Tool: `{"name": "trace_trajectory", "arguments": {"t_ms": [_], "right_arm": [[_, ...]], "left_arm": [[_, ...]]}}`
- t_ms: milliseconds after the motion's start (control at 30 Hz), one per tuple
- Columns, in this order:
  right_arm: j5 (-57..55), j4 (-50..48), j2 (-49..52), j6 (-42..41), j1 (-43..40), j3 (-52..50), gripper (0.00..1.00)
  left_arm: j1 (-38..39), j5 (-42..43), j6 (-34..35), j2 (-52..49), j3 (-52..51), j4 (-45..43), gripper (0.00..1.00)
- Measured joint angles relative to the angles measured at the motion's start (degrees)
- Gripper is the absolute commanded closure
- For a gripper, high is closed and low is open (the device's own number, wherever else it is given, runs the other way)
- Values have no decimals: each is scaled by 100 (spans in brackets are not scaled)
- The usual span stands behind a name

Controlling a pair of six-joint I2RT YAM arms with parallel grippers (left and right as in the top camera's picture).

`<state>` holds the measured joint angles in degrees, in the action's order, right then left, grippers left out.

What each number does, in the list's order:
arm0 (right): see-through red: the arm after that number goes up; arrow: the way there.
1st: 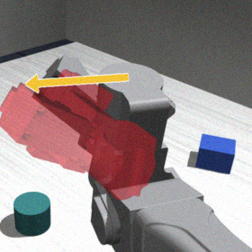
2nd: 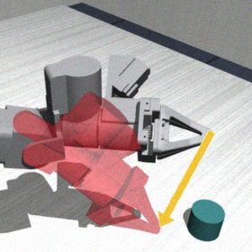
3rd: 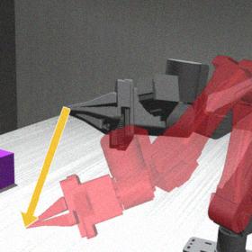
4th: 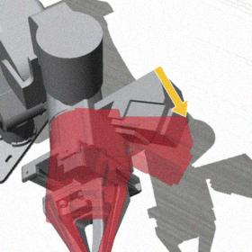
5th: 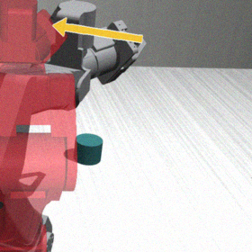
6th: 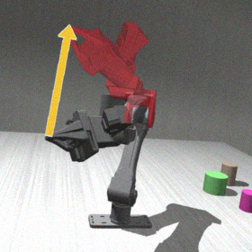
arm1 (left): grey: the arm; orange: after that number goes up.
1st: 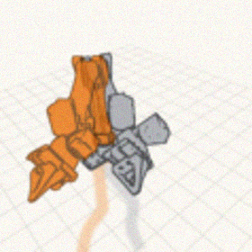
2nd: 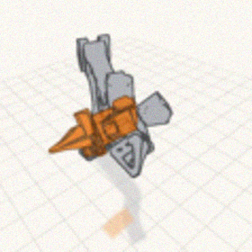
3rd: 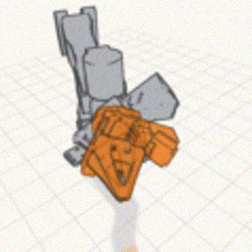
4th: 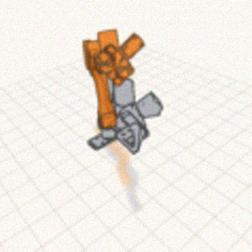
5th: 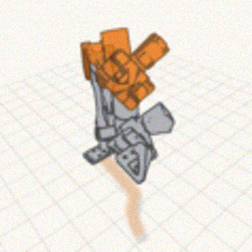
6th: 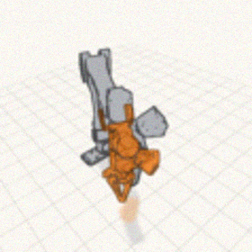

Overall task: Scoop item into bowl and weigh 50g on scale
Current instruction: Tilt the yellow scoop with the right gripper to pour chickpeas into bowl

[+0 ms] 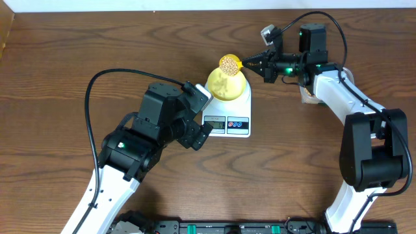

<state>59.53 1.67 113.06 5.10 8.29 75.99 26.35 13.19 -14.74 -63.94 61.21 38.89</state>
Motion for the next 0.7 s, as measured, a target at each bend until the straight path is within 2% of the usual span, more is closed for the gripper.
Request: {"name": "trace_trajectory", "arguments": {"t_ms": [700], "right_arm": [[-4, 24, 0, 994, 267, 0, 99]], "left_arm": [[0, 2, 0, 0, 0, 0, 10]]}}
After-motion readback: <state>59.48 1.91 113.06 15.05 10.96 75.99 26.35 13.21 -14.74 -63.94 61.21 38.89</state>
